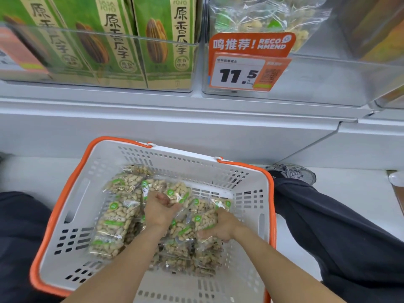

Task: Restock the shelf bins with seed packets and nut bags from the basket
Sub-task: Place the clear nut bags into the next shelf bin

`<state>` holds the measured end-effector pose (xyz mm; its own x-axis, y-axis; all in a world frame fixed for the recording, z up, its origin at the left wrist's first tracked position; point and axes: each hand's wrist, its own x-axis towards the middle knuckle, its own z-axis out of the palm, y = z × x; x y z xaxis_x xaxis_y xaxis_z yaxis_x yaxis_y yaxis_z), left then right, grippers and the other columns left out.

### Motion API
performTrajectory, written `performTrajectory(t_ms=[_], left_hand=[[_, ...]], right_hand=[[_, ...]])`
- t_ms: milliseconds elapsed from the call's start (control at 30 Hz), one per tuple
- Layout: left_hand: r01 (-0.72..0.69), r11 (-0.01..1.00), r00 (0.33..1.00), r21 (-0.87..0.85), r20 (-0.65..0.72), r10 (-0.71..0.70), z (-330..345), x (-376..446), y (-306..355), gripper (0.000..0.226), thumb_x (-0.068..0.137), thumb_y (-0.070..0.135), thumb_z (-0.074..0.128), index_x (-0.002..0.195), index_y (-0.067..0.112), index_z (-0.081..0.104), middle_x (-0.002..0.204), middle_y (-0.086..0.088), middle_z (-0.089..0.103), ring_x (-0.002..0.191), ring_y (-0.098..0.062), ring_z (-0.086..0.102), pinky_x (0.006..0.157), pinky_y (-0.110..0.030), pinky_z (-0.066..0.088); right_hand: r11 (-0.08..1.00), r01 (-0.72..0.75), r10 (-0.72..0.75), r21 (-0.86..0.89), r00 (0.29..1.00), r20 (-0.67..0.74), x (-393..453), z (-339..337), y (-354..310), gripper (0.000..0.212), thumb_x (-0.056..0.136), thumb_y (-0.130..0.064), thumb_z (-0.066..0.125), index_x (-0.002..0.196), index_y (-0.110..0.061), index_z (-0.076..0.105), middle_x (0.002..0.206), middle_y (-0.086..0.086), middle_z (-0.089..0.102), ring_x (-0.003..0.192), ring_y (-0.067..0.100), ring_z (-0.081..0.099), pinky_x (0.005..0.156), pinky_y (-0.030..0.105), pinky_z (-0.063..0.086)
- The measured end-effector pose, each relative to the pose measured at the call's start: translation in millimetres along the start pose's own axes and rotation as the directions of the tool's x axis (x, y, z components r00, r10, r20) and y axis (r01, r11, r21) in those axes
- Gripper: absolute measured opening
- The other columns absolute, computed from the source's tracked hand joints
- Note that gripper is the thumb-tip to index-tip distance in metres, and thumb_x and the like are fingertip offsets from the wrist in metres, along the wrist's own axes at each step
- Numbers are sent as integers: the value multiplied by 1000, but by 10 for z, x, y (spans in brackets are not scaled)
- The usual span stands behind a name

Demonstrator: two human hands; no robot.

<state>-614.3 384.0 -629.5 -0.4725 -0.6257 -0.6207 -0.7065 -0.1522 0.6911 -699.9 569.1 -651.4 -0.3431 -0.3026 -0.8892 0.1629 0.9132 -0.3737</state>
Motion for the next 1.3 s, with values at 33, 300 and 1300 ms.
performTrajectory(t_ms=[33, 300, 1300], left_hand=[[36, 998, 999, -53, 22, -35, -33, -18, -43, 54, 69, 1, 86, 105, 10, 47, 87, -7, 62, 81, -26, 65, 71, -27, 54], [224, 940, 957, -256, 241, -162, -545, -300, -223, 85, 67, 12, 85, 140, 19, 44, 114, -7, 67, 102, -24, 66, 105, -51, 44], [-255, 826, 851, -503, 289, 439, -543, -1224, 996, 64, 74, 38, 83, 128, 26, 52, 114, -5, 72, 107, -22, 69, 85, -33, 57]], right_hand=[[1000, 28, -28, 5, 1000, -11, -34, -34, -25, 94, 74, -45, 85, 146, -12, 33, 145, 4, 49, 129, 23, 50, 97, 30, 46], [970, 207, -206, -128, 978, 22, -513, -459, -330, 70, 76, -39, 86, 130, -21, 45, 117, -1, 61, 103, 19, 61, 90, 36, 52], [641, 767, -729, 29, 620, -292, -1620, -481, -1057, 104, 58, -38, 96, 141, -55, 37, 138, -17, 46, 124, 1, 51, 102, 21, 45]])
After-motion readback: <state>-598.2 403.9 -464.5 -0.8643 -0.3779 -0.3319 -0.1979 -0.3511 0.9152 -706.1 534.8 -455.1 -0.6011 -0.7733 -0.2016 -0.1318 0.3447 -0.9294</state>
